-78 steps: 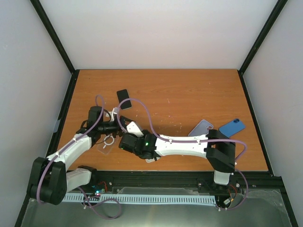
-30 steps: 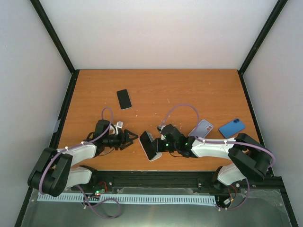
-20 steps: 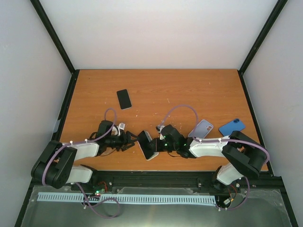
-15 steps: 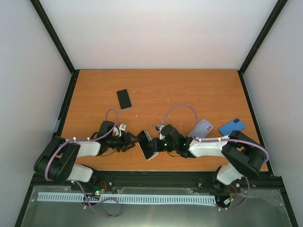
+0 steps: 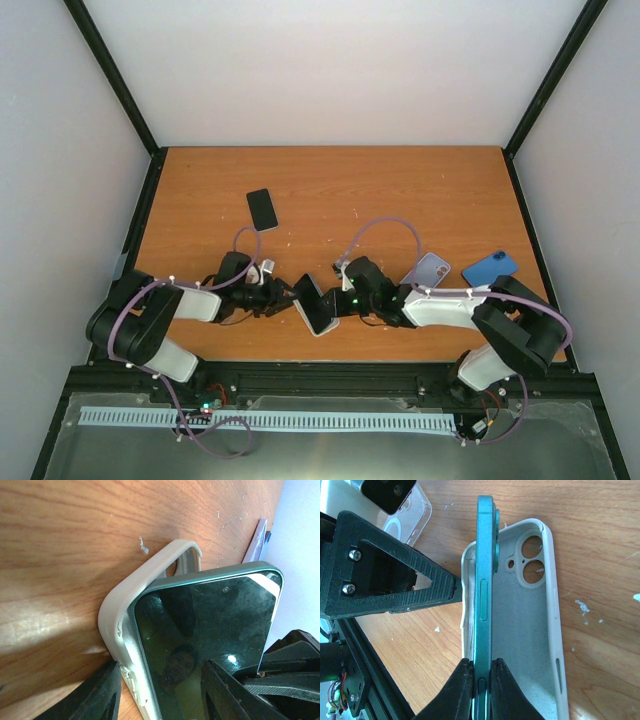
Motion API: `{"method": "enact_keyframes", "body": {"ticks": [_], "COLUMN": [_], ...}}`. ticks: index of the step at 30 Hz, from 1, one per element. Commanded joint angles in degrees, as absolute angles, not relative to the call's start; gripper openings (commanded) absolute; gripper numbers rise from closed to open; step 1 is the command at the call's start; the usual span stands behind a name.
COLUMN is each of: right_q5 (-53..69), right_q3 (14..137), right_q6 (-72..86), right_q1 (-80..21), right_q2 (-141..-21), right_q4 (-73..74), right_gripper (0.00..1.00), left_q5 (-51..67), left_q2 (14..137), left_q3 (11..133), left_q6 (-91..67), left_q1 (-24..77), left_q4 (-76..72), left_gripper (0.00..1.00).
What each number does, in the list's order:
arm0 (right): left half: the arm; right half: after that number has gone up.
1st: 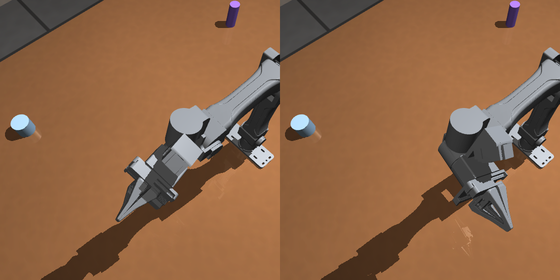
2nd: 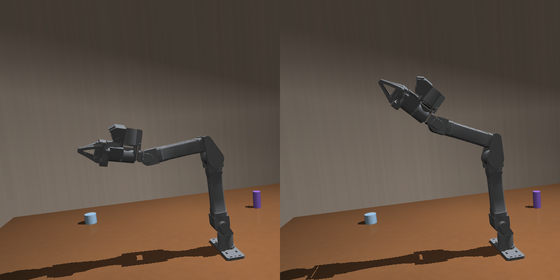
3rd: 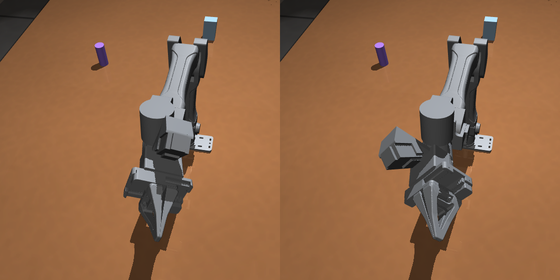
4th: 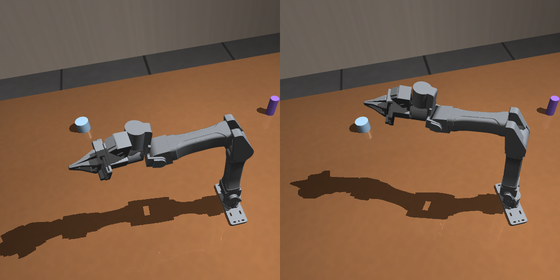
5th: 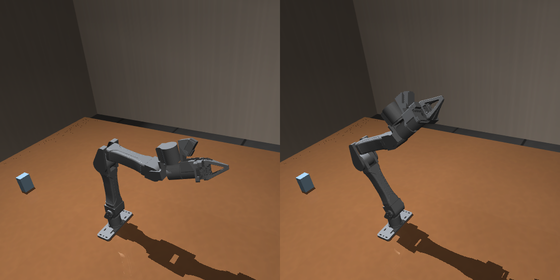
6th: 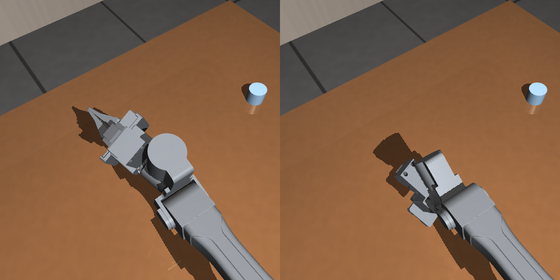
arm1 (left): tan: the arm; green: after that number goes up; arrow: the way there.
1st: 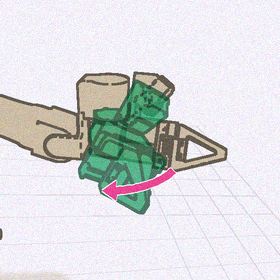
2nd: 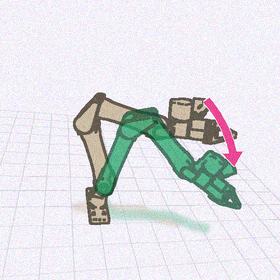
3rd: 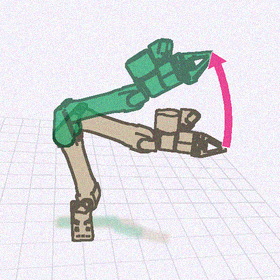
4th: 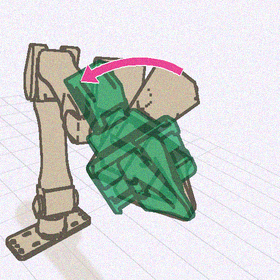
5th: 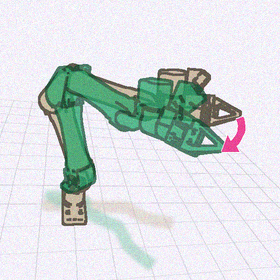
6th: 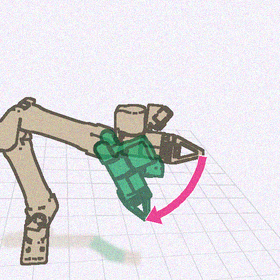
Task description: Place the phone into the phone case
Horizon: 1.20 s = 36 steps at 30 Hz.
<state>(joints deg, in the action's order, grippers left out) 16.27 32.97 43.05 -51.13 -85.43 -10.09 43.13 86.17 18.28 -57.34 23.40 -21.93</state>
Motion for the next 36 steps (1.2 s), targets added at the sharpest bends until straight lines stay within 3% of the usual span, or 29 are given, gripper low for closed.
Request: {"method": "enact_keyframes", "body": {"ticks": [1,16,28,36], "right_q5": [16.9,21.7,30.3,26.6], "right_q3": [32.3,33.3,33.7,33.9], "right_q6": [42.4,36.3,36.6,40.5], "right_q1": [-50.2,-48.2,-47.6,-46.9], "right_q2": [-89.1,-89.9,-91.4,-94.2], "right_q4": [-6.9,-5.9,-7.3,-6.6], "right_gripper": [0.07,0.04,0.03,0.10], "left_q5": [42.6,34.7,34.8,35.2], "left_q2": [88.0,86.6,87.2,87.4], "left_q3": [20.9,22.5,24.5,23.8], "left_q6": [-55.2,-49.6,-47.3,-47.8], "left_q1": [24.6,24.6,24.6,24.6], "left_q4": [-24.5,-18.2,-19.4,-19.7], "left_gripper": [0.43,0.39,0.39,0.39]}}
